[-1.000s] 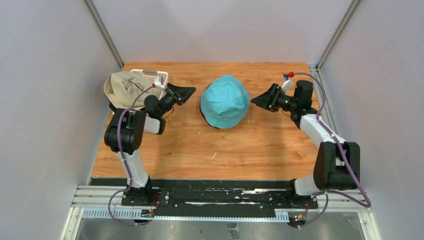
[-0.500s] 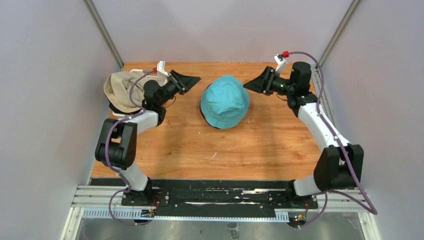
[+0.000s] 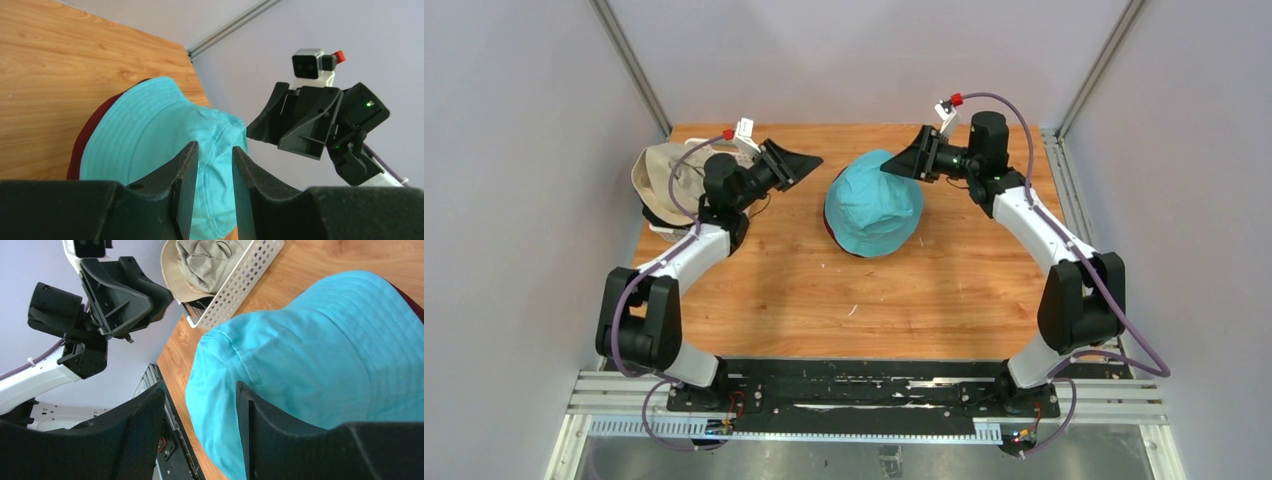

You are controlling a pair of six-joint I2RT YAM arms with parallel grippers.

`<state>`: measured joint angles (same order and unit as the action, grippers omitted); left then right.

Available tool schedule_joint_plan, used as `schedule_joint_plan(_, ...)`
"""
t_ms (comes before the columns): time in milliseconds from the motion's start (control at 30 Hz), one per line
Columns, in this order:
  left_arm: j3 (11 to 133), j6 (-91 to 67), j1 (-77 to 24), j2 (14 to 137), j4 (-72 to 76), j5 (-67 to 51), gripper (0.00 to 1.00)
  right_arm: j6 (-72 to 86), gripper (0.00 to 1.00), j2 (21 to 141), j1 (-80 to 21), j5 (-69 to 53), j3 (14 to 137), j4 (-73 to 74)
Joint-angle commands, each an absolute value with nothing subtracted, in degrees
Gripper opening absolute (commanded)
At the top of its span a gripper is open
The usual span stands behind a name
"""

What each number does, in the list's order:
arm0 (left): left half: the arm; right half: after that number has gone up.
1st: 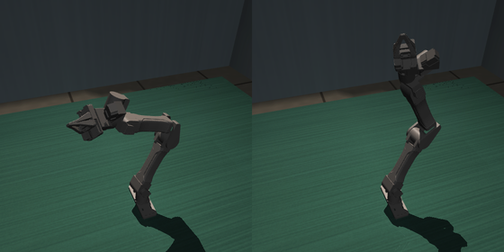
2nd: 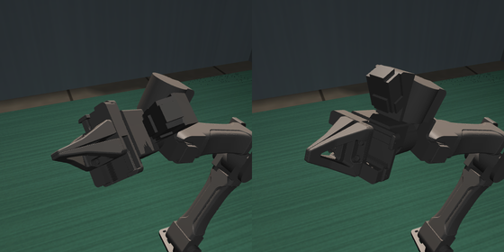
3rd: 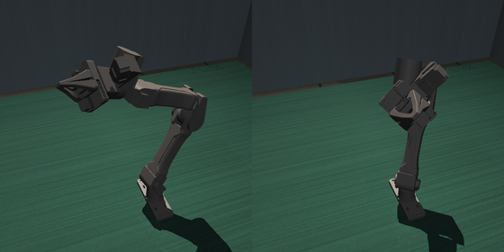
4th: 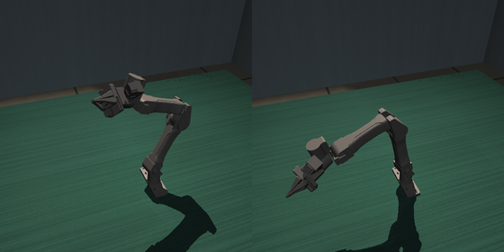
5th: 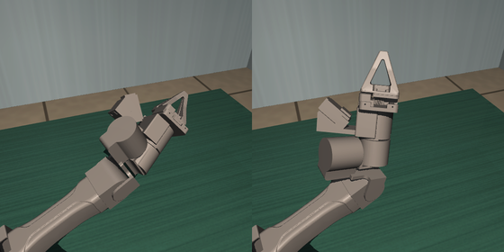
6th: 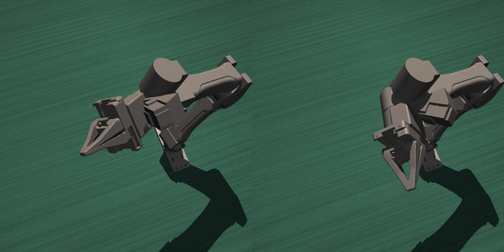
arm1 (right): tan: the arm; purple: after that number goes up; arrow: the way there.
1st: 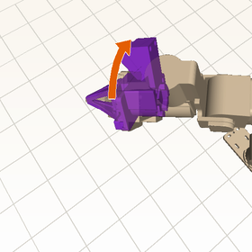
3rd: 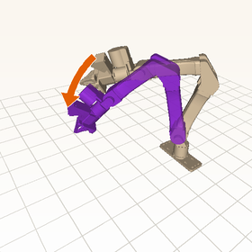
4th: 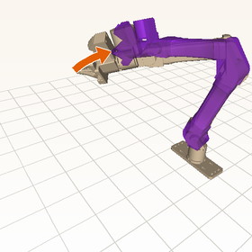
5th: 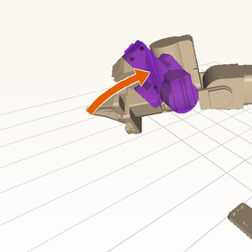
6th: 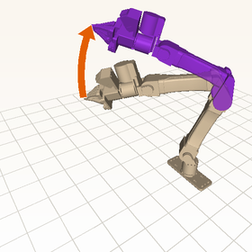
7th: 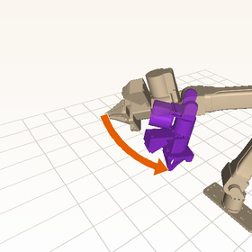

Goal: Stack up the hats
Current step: Stack the hat on the hat.

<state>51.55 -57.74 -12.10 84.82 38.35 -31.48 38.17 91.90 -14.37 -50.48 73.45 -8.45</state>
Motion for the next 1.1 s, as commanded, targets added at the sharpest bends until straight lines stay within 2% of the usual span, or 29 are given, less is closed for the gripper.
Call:
schedule_joint_plan(0,50.0,-55.4,-12.2,83.0,36.7,-30.9,0.36,39.5,0.54,92.6,-16.6,-51.2,76.6,-11.2)
schedule_joint_plan(567,48.5,-54.5,-12.2,81.3,35.8,-30.2,0.36,46.7,0.53,98.9,-18.1,-54.7,77.5,-21.3)
schedule_joint_plan(1067,47.9,-53.4,-12.2,80.6,34.8,-29.8,0.36,47.9,0.53,106.7,-18.1,-54.9,84.4,-22.4)
